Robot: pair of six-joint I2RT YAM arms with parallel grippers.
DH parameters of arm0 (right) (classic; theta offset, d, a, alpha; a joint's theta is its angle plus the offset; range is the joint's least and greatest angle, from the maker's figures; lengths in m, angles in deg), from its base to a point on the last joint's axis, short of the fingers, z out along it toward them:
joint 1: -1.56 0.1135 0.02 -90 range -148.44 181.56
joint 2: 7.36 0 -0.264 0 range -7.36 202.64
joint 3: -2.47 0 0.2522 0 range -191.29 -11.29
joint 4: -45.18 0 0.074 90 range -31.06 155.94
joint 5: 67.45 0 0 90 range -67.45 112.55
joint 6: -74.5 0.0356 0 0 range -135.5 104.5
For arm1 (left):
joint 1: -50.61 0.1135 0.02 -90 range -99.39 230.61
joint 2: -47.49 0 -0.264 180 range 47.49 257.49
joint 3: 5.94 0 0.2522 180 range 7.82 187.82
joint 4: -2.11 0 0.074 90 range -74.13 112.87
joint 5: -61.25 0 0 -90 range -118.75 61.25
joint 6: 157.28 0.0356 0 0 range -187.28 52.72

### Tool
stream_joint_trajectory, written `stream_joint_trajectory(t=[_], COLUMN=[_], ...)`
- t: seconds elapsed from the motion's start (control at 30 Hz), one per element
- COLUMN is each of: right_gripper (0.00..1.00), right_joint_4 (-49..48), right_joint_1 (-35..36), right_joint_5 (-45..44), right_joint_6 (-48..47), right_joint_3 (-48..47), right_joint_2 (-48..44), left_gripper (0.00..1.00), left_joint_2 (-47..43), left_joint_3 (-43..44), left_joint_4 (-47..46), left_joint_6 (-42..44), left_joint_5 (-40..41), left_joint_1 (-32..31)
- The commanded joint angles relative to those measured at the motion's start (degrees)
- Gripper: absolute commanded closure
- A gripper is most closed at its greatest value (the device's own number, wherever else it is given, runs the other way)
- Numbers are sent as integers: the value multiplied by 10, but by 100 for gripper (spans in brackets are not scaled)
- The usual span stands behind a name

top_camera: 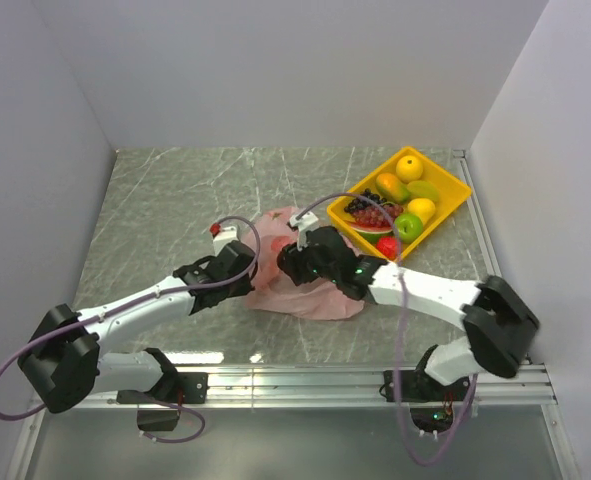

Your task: Untie the knot of the plastic bag and take out the fruit

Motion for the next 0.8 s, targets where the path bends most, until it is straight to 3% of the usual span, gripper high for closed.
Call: stream_joint_trajectory(t=[0.0,0.2,0.33,0.37,0.53,0.77], right_gripper=[100,100,100,100,100,96], right_joint_4=[24,70,98,109,127,100], right_joint_1=[4,-7,-55,-76,-249,-449], right_joint_5=[71,105,3,-47,-142,-107], right_joint_6=[-20,-35,-42,-32,22,125], right_joint_3=[-7,-52,-83,-85,-84,-89], right_joint_2=[-123,-226,-245,-245,-213,-104], left_gripper=[99,99,99,100,99,99], left_joint_2=[-16,-46,-79,-98,-175,-272], left_joint_3=[42,70,87,87,79,46], left_joint_4=[34,79,117,119,108,97], left_joint_6=[28,53,76,83,144,126], left_joint_5=[45,88,121,131,162,250], left_joint_1=[14,43,60,61,65,74])
